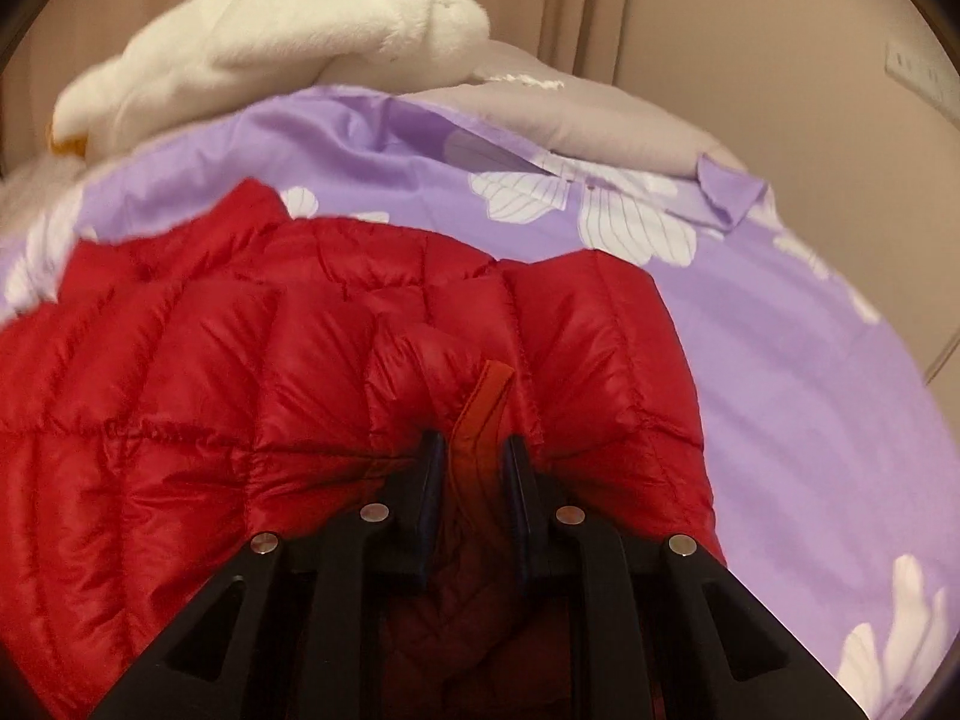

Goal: Fold large clothes

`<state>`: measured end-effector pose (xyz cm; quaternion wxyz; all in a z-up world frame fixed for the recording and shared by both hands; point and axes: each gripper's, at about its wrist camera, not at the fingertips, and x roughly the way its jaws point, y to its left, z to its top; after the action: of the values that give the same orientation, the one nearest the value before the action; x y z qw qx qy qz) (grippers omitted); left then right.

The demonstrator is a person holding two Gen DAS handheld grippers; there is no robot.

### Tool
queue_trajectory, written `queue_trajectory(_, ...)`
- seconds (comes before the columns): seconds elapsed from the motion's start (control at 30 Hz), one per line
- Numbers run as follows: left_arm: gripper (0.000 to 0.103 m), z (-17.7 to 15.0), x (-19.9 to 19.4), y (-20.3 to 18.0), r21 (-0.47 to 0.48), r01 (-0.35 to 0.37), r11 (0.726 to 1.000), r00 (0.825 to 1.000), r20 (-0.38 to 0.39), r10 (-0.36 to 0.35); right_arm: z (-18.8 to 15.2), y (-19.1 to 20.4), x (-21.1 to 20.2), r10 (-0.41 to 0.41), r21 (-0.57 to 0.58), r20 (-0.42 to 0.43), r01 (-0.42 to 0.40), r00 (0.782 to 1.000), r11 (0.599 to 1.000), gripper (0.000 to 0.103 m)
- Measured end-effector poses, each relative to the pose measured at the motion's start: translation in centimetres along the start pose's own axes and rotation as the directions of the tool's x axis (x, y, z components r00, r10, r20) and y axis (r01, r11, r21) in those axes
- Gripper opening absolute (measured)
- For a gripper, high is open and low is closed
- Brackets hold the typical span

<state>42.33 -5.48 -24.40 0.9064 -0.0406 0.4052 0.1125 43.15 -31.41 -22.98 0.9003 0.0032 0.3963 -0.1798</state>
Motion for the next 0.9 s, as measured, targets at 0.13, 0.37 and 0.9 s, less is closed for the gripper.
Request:
queue_trajectory(0.13,0.015,-0.1,0.0,-0.2,0.001,-0.004,1.000,1.000,0.002,0.004,0.1,-0.1,0.1,0.018,0.014,-0.001,-0.018,1.000,1.000,0.017)
queue_trajectory(0.37,0.016,-0.2,-0.2,0.6,-0.053,0.039,0.998,0.999,0.003,-0.039,0.0,0.0,-0.2,0.012,0.008,0.007,-0.012,1.000,1.000,0.017)
queue_trajectory(0.9,0.055,-4.0,-11.4,6.8,-0.112,-0.044,0.993,0.998,0.030,0.048,-2.5,-6.1,-8.4,0.044,0.054,-0.009,-0.043,0.999,0.998,0.035)
